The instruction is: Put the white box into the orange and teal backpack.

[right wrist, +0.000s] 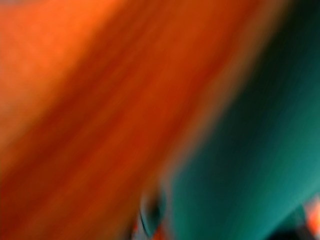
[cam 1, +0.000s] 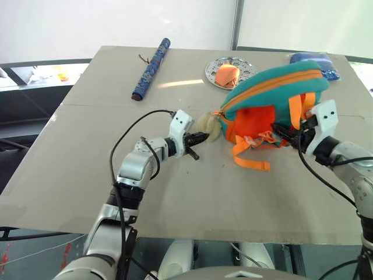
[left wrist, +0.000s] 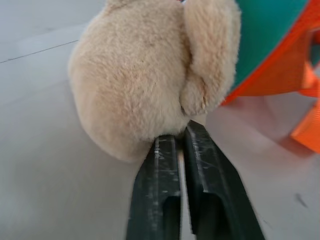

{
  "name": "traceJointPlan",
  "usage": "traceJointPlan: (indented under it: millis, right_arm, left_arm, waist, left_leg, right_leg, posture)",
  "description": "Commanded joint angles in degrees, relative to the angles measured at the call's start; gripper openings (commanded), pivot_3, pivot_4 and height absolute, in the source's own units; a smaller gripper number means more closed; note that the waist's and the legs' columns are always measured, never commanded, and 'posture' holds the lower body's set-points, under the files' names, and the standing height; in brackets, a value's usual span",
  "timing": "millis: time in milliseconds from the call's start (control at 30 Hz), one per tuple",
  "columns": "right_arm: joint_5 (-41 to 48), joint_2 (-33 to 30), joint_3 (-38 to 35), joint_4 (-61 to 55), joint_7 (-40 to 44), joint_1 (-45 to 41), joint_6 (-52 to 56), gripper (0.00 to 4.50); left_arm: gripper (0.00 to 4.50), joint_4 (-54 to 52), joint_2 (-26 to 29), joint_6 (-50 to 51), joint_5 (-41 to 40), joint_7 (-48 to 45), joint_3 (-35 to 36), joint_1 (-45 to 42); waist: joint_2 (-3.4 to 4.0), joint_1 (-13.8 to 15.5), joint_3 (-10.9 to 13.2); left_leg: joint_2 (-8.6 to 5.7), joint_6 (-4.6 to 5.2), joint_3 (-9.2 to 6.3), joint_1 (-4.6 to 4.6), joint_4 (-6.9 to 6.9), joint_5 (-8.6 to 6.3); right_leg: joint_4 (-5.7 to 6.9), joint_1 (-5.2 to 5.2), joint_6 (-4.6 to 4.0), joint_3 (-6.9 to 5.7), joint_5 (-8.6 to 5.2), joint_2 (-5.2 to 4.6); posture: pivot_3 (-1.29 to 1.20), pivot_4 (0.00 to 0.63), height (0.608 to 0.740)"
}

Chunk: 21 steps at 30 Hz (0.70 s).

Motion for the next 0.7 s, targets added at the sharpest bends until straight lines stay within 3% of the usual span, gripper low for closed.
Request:
traceJointPlan:
  millis: [33,67,100,167,200,533,700]
  right_arm:
    - [0.92,-2.31,-5.13,-5.14,1.55,2.29,-0.77,3.79]
    - [1.41,-2.99,-6.30,-5.89,2.09,3.25,-0.54,4.32]
    - [1.89,-3.85,-7.71,-6.69,2.90,4.52,-0.45,4.50]
    - [3.16,-5.48,-10.74,-8.12,5.34,7.49,-0.61,4.50]
    - [3.91,-6.08,-12.09,-8.71,6.65,8.87,-0.88,4.50]
    - [8.89,-6.88,-27.57,-14.70,19.47,28.10,-5.57,4.50]
    - [3.80,-3.59,-34.26,-14.08,26.24,42.94,-13.58,4.50]
  left_arm:
    - [1.86,-5.27,2.76,-2.49,-2.33,-3.78,3.15,2.20]
    - [2.39,-6.09,3.36,-2.82,-2.55,-4.29,3.49,2.89]
    - [2.91,-7.05,4.01,-2.91,-3.24,-4.68,4.46,3.75]
    - [3.66,-8.80,5.30,-2.71,-4.40,-5.29,6.35,5.35]
    - [4.40,-9.51,5.74,-2.53,-4.99,-5.38,7.31,5.97]
    - [4.40,-24.39,10.56,-2.70,-10.87,-5.93,16.12,19.62]
    - [4.40,-31.60,13.83,-2.69,-12.80,-5.80,23.19,32.37]
  waist:
    - [0.00,0.05,0.00]
    - [0.00,0.09,0.00]
    - [0.00,0.11,0.00]
    - [-0.01,0.30,0.00]
    - [-0.01,0.33,0.00]
    - [-0.01,0.46,0.00]
    - [-0.02,0.67,0.00]
  left_leg:
    - [0.01,0.00,-0.03,0.01,0.00,0.00]
    - [0.02,-0.01,-0.06,0.00,0.00,0.00]
    - [0.04,-0.01,-0.06,0.02,0.00,0.00]
    - [0.03,0.00,-0.07,0.00,0.01,0.00]
    - [0.03,0.00,-0.07,0.00,0.01,0.00]
    - [0.13,0.02,-0.05,0.10,-0.02,-0.01]
    - [0.31,0.22,0.00,0.39,-0.14,-0.14]
  right_leg:
    - [0.02,0.00,0.00,-0.02,0.00,0.01]
    - [0.04,0.00,0.00,-0.04,0.00,0.02]
    - [0.06,0.00,0.00,-0.04,0.00,0.03]
    - [0.05,0.00,0.00,-0.04,0.00,0.03]
    - [0.02,0.02,0.00,-0.04,0.00,0.02]
    - [-0.02,0.13,-0.01,-0.02,-0.01,0.02]
    - [-0.09,0.39,-0.01,0.00,-0.03,0.05]
  posture:
    - [0.00,0.150,0.733]
    - [0.00,0.150,0.733]
    - [0.00,0.150,0.733]
    - [0.00,0.150,0.733]
    - [0.00,0.150,0.733]
    - [0.00,0.150,0.733]
    - [0.00,0.150,0.733]
